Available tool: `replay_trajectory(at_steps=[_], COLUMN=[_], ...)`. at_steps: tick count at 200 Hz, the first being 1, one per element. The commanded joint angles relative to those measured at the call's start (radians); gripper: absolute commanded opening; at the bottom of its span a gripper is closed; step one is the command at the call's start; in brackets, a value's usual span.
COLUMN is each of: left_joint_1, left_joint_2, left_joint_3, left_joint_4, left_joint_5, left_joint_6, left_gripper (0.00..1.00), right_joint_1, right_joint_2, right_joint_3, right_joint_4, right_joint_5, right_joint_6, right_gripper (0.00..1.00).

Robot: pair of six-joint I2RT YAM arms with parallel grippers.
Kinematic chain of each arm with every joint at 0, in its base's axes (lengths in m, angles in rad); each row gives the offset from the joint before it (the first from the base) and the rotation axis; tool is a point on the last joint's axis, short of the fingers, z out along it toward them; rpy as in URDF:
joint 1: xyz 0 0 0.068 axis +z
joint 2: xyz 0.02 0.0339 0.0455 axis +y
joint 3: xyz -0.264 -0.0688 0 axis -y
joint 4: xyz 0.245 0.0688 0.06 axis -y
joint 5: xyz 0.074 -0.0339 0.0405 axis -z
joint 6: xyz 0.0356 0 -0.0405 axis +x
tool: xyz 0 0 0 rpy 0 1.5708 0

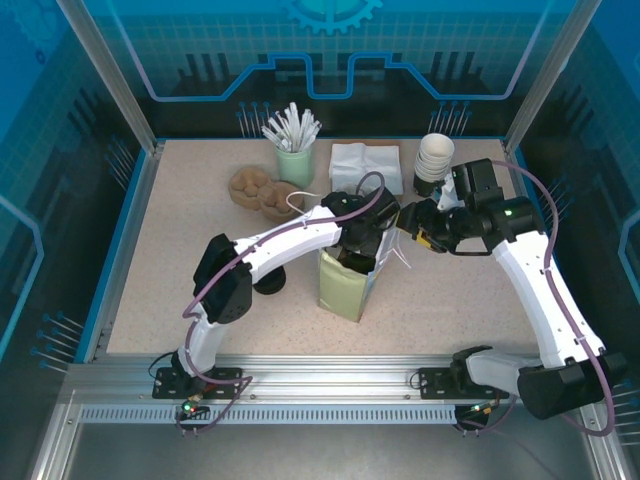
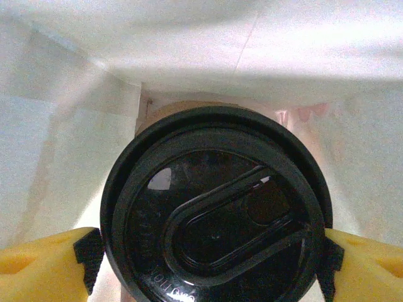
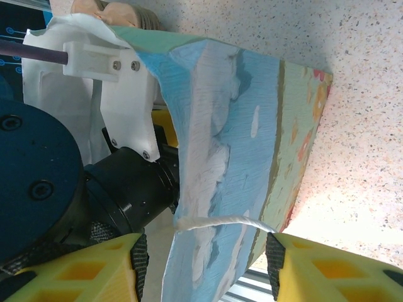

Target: Pack the takeout coffee

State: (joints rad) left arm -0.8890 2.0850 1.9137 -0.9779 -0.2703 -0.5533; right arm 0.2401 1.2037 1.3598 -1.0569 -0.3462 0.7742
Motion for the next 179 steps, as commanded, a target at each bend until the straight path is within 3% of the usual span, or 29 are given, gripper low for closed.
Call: replay_trajectory(at_steps=[1, 100, 139, 168, 179], left_joint_1=[-0.03, -0.041, -0.041, -0.039, -0.039], left_joint_2=[0.013, -0.02, -0.034, -0.054, -0.062], left_joint_3=[0.068, 0.091, 0.063, 0.03, 0.019], left_joint_4=[-0.055, -0.057, -0.022, 0.003, 0.009], left_joint_5=[0.019, -0.016, -0.01, -0.008, -0.009], left_joint_6=[-0.026, -0.082, -0.107, -0.12, -0.123], left_gripper=[0.88, 0.89, 0.89, 0.89, 0.89], right_joint_1=[0.036, 0.119, 0.132, 0.134, 0.131], right_joint_2=[0.037, 0.083, 0.082, 0.077, 0.073], right_joint_3=[0.015, 0.052, 0.04, 0.014, 0.005], right_joint_4=[0.014, -0.019, 0.022, 0.017, 0.017], right_joint_5=[0.015, 0.084, 0.043, 0.059, 0.071], right_joint_6=[-0.011, -0.045, -0.038, -0.039, -0.047], right_gripper=[0.55, 0.54, 0.52, 0.44, 0.31])
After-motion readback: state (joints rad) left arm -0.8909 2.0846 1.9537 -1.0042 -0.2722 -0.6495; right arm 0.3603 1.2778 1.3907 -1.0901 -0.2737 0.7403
